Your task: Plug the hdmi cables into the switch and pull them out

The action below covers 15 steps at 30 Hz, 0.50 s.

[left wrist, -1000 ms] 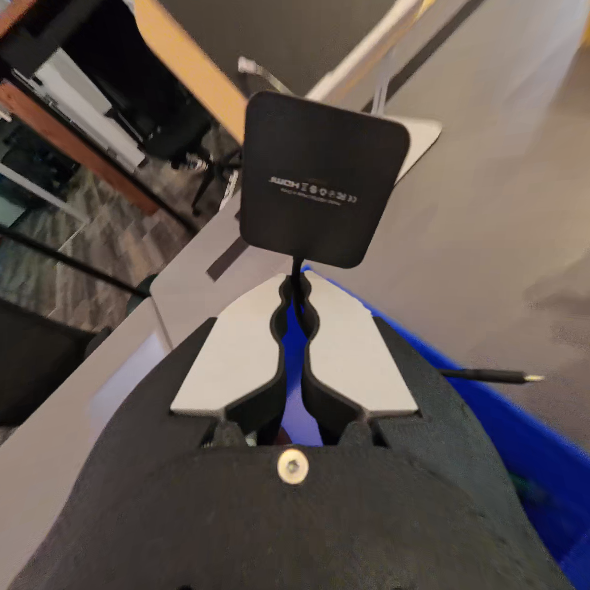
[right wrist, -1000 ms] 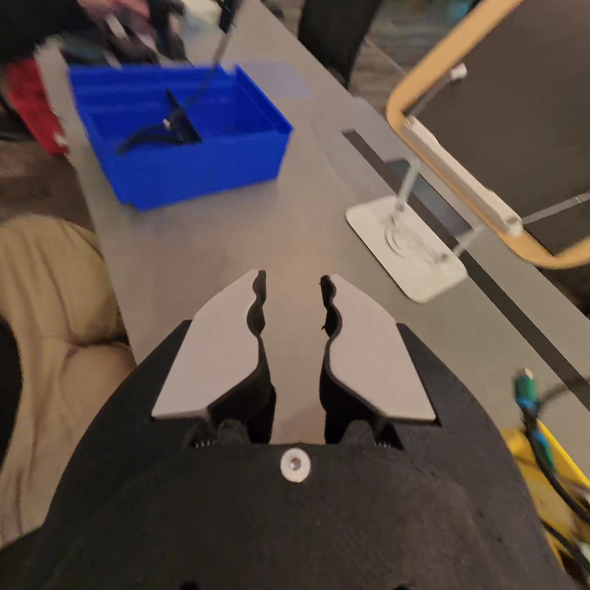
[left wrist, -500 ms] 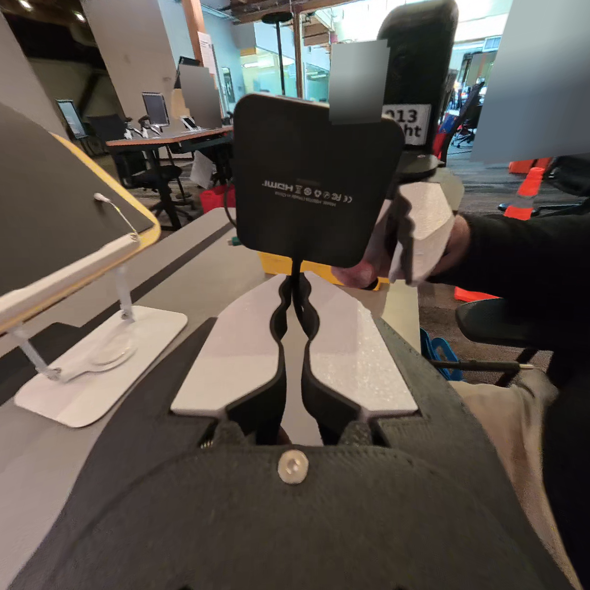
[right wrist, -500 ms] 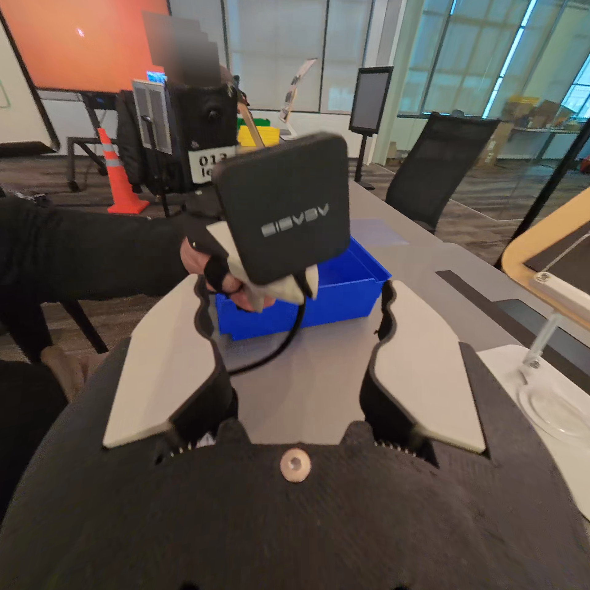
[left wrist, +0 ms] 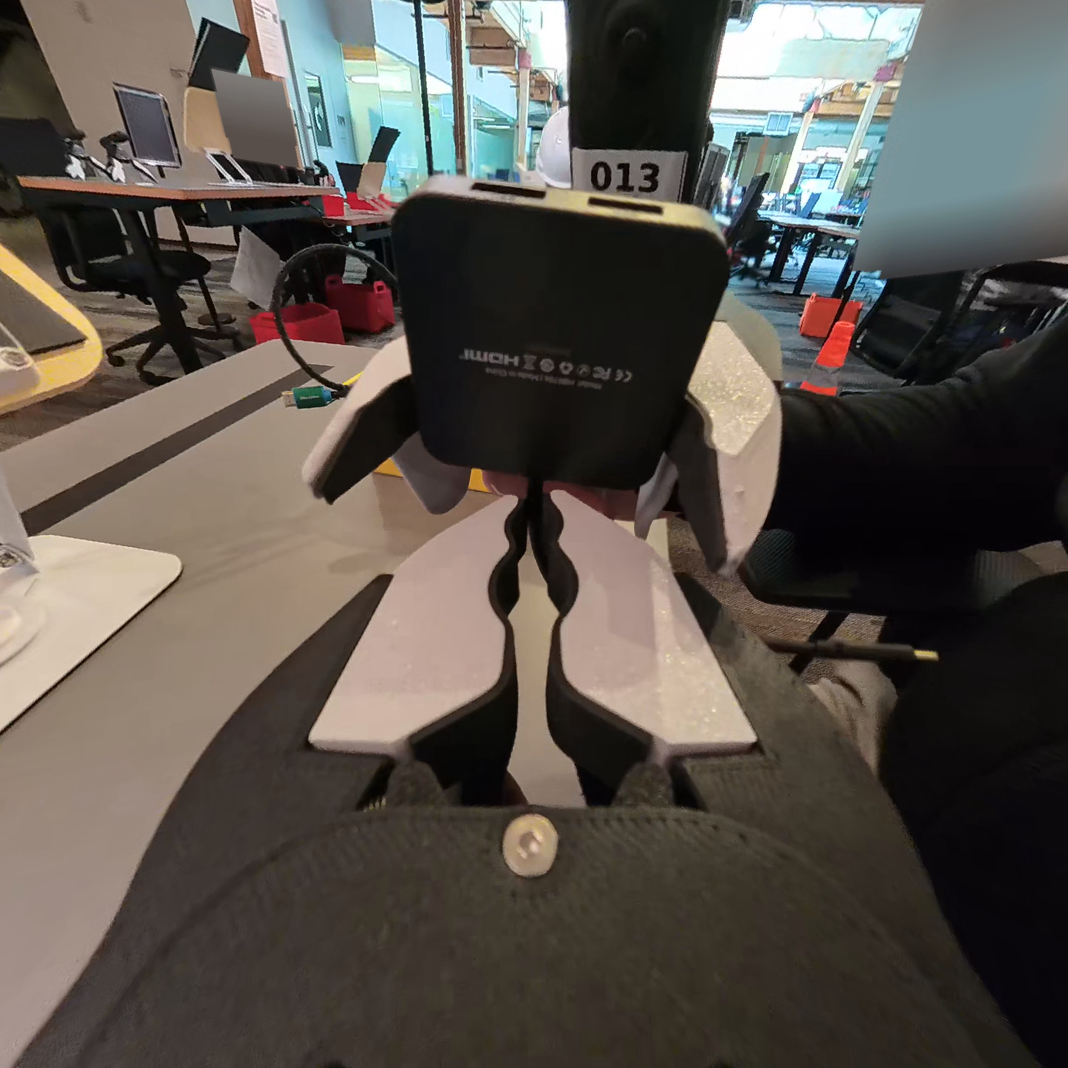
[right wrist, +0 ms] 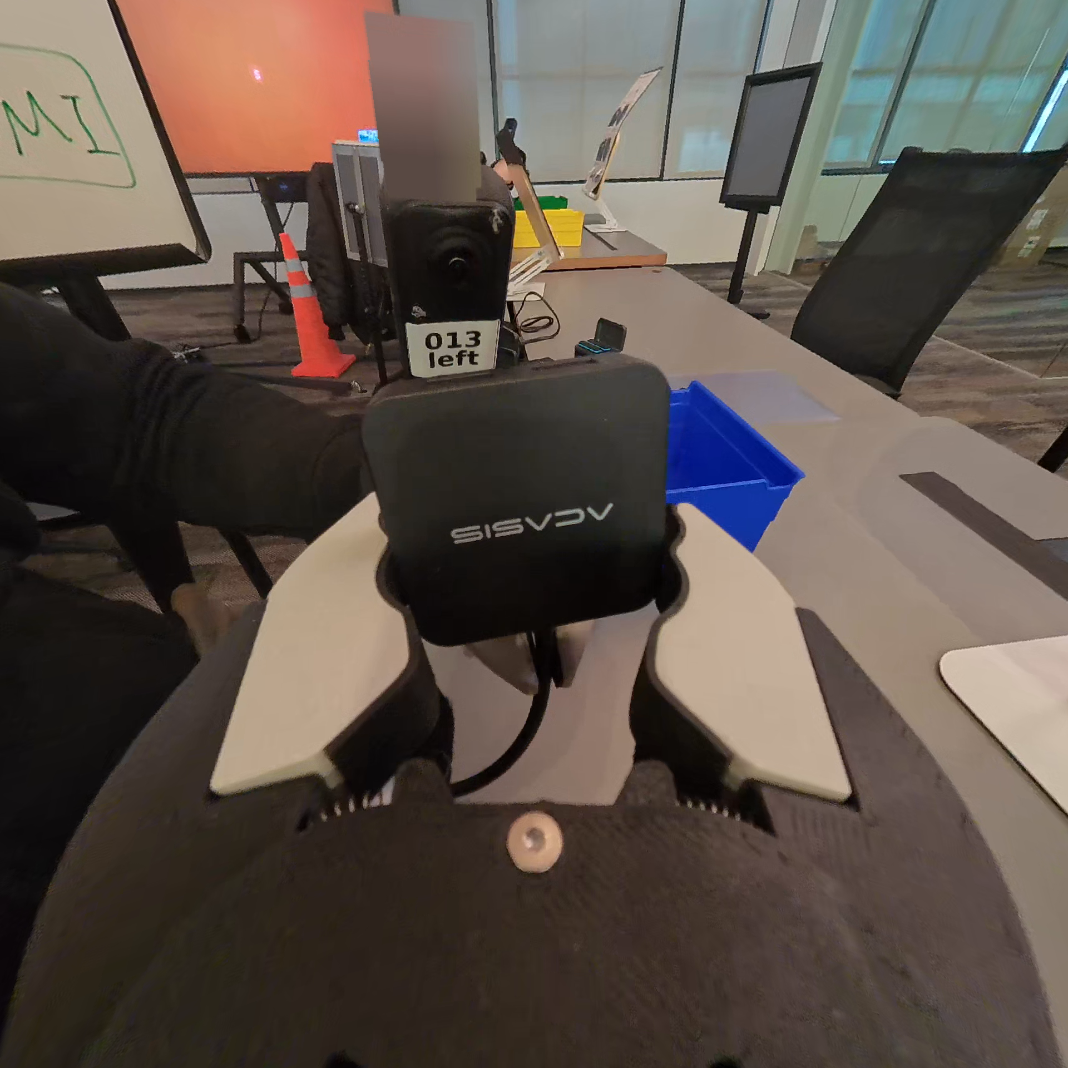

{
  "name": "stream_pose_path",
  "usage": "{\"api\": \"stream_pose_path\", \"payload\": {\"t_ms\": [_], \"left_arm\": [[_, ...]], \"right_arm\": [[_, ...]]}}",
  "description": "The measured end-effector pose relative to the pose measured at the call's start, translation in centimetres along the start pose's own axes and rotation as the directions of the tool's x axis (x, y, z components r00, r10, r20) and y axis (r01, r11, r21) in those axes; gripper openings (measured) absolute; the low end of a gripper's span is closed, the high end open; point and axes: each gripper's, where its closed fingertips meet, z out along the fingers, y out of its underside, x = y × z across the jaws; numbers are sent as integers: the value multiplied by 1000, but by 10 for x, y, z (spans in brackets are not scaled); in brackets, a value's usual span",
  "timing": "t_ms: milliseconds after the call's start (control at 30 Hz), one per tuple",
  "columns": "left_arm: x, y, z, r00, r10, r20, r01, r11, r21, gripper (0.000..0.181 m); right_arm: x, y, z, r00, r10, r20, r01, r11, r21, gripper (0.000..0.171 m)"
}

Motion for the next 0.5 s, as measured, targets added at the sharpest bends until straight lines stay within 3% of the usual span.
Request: {"api": "stream_pose_path", "payload": {"t_ms": [133, 267, 367, 500], "left_arm": [[-2, -1, -2, 1000, -25, 8, 25, 1000, -10, 7], [-25, -10, -16, 970, 138, 200, -132, 990, -46, 32], [-38, -16, -28, 860, 395, 323, -355, 918, -177, 52], [-38, -22, -33, 607, 733, 306, -616, 678, -402, 62]], "right_arm": [[2, -1, -2, 1000, 2, -18, -2, 1000, -6, 83], [13, -1, -9, 993, 109, -40, -109, 994, 2, 83], [17, 9, -12, 974, 226, -21, -227, 973, -48, 83], [14, 33, -9, 948, 318, 4, -312, 934, -175, 83]]}}
